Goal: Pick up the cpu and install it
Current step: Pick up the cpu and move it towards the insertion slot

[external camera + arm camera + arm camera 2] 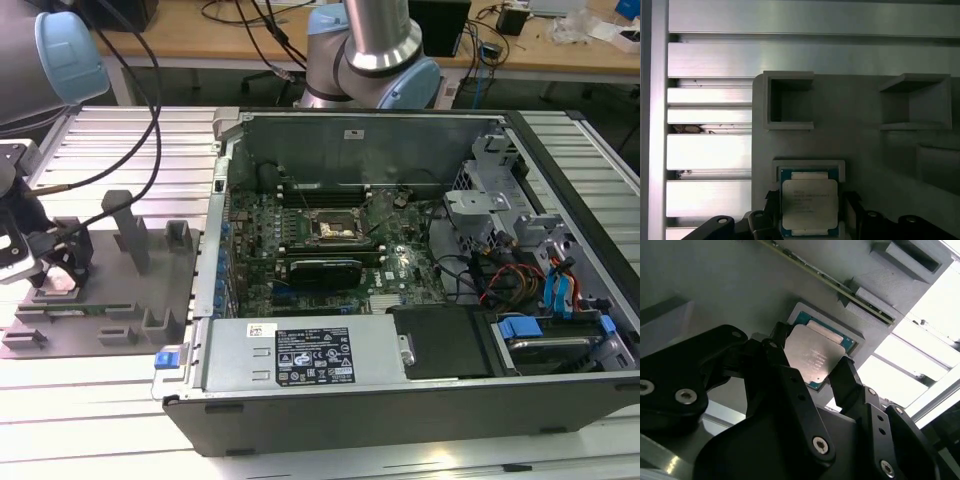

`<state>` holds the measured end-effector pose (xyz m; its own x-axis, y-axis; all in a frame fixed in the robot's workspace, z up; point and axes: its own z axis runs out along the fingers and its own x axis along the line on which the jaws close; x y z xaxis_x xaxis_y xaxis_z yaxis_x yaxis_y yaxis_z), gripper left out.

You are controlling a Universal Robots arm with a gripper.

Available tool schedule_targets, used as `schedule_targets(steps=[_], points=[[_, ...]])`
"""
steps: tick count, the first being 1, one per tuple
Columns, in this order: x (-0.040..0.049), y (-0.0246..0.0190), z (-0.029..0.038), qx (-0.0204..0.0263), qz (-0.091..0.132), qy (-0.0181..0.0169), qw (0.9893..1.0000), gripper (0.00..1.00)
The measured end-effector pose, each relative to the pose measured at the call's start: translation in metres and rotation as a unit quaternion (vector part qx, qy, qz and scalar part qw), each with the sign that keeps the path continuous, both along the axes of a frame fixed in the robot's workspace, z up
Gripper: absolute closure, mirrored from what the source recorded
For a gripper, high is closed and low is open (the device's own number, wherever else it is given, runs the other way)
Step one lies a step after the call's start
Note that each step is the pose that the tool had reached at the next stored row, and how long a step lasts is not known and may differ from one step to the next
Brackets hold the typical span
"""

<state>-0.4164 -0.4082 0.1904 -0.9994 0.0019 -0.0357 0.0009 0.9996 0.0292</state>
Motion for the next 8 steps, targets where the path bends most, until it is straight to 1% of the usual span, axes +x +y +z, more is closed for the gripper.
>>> schedule_targets(steps=[8], points=[[-0.0007, 0.0014, -0.0015, 0.0003, 0.0, -0.0001, 1.0, 0.38]])
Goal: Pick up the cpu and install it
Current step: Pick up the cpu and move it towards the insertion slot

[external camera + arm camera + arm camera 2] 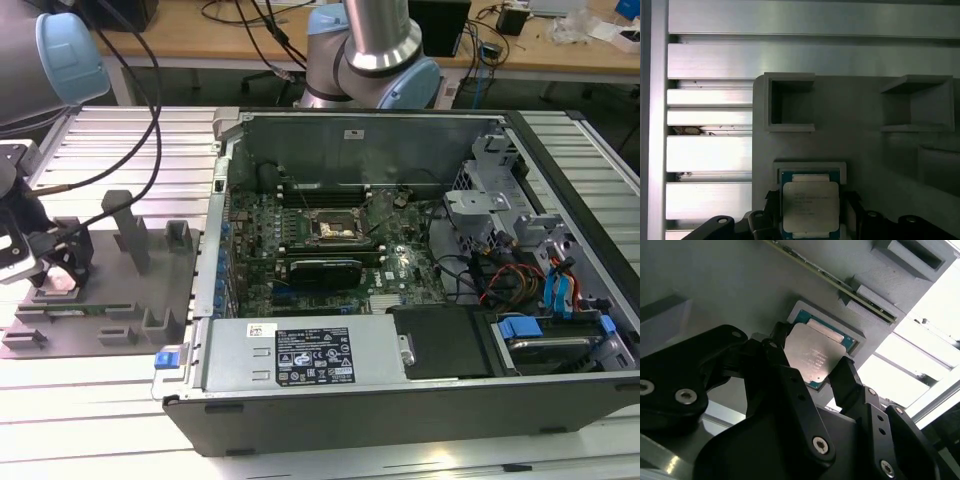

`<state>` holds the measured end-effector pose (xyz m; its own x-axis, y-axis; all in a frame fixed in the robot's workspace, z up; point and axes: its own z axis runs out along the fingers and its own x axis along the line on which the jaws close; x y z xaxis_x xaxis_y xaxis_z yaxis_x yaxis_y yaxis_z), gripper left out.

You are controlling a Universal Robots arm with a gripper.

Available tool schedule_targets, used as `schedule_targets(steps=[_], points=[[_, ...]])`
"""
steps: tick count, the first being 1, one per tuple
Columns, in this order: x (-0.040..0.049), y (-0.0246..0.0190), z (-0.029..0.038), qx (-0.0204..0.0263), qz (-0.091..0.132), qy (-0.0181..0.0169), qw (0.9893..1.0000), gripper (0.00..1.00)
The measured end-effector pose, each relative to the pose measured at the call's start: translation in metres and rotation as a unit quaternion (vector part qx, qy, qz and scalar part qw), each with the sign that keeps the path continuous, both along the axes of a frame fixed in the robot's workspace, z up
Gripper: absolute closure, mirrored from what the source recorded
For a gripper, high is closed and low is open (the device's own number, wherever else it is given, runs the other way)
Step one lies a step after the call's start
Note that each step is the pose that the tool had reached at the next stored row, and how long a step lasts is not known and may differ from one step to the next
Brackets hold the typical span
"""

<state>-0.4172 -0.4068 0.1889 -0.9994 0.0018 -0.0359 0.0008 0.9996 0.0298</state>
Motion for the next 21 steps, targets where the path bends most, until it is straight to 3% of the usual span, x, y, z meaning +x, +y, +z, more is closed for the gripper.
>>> schedule_targets(steps=[12, 13, 15, 19, 21], points=[[-0.0002, 0.0001, 0.001, 0.0, 0.0, 0.0001, 1.0, 0.38], [-0.0001, 0.0003, 0.0007, -0.0029, 0.0, 0.001, 1.0, 0.38], [0.0004, 0.0002, 0.0007, -0.0089, 0.0, 0.0056, 0.9999, 0.38], [0.0051, 0.0002, 0.0005, -0.0096, 0.0, 0.0184, 0.9998, 0.38], [0.0057, 0.0002, 0.0005, -0.0096, 0.0, 0.02, 0.9998, 0.38]])
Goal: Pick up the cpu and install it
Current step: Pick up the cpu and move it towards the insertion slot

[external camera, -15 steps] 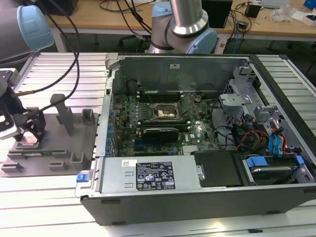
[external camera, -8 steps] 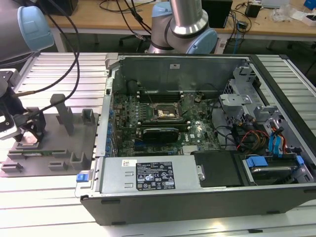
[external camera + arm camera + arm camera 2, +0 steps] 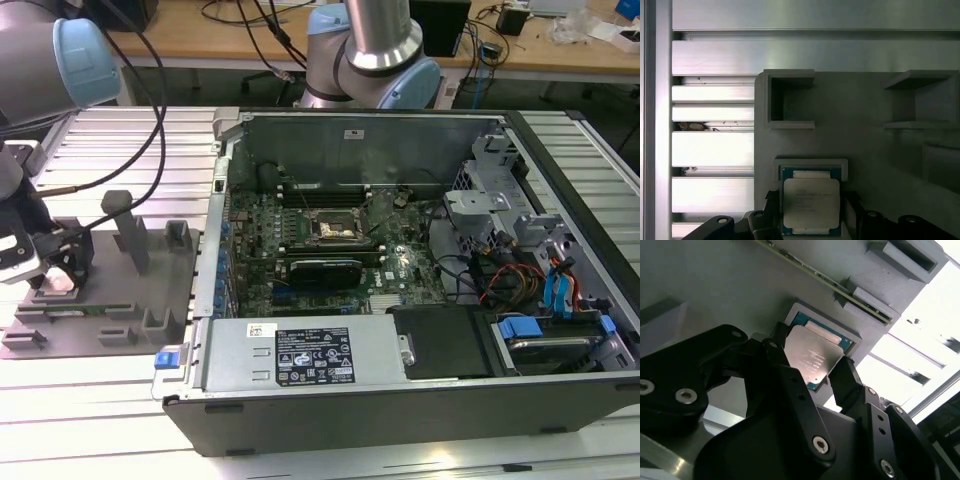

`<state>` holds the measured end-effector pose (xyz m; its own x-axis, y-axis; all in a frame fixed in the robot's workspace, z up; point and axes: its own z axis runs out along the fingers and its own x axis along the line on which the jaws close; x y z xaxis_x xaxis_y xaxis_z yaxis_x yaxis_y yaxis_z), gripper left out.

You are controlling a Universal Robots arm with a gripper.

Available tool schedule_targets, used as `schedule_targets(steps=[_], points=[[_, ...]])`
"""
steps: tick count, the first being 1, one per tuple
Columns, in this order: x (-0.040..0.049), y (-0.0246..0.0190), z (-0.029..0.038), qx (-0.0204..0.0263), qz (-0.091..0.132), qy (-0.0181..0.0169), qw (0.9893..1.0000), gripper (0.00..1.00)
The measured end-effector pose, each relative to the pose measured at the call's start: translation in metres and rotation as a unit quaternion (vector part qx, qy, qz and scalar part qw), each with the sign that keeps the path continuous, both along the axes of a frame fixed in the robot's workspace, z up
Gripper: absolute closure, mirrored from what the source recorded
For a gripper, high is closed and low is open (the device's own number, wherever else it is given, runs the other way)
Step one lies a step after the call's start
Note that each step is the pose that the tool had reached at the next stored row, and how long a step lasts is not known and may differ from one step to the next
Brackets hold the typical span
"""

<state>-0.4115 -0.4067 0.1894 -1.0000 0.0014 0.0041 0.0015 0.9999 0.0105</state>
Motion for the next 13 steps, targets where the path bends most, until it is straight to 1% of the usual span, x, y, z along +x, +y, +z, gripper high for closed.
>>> schedule_targets(steps=[2, 5, 13], points=[[0.0, 0.0003, 0.0001, -0.0001, 0.0, 0.0001, 1.0, 0.38], [0.0001, 0.002, 0.0002, -0.0001, 0.0, 0.0001, 1.0, 0.38], [0.0006, 0.0021, 0.0004, 0.0, 0.0, 0.0001, 1.0, 0.38]])
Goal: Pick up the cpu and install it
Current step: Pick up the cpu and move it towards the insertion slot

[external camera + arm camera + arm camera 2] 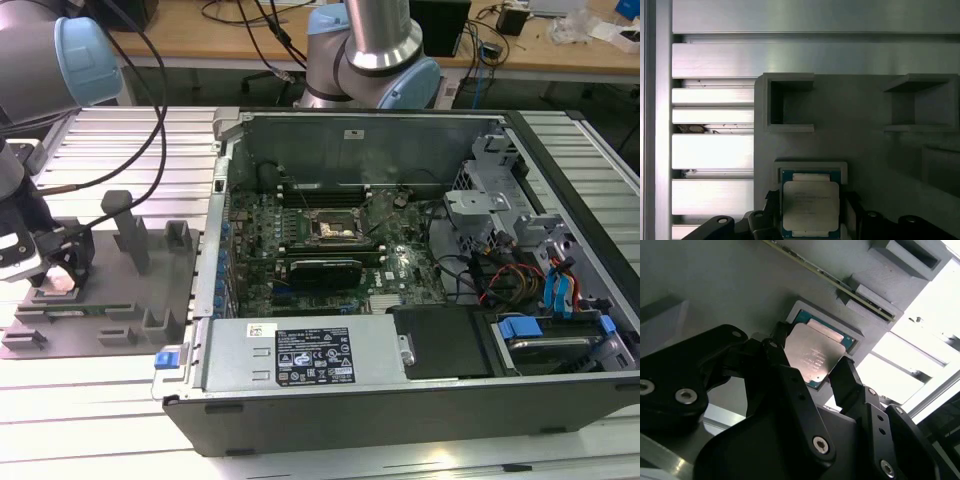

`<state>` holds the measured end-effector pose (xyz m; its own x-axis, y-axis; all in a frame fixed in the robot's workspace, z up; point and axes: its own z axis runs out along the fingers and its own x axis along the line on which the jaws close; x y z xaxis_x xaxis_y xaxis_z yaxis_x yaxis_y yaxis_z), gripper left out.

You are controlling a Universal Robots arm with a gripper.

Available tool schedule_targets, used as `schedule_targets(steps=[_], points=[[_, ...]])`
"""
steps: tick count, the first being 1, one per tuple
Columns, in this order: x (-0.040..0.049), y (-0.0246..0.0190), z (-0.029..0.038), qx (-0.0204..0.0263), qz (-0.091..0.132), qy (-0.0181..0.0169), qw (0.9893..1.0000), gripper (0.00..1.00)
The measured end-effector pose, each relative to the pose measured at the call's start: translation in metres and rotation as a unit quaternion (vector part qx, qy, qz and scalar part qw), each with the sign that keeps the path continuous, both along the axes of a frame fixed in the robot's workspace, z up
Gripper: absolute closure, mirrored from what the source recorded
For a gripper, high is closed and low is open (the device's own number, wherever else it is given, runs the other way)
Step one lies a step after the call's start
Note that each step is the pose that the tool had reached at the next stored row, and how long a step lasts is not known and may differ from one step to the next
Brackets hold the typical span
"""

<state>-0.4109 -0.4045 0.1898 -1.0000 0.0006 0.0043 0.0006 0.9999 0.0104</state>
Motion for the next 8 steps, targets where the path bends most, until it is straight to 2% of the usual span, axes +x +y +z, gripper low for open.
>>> schedule_targets(steps=[8], points=[[-0.0004, 0.0014, -0.0008, 0.0, 0.0, -0.0001, 1.0, 0.38]])
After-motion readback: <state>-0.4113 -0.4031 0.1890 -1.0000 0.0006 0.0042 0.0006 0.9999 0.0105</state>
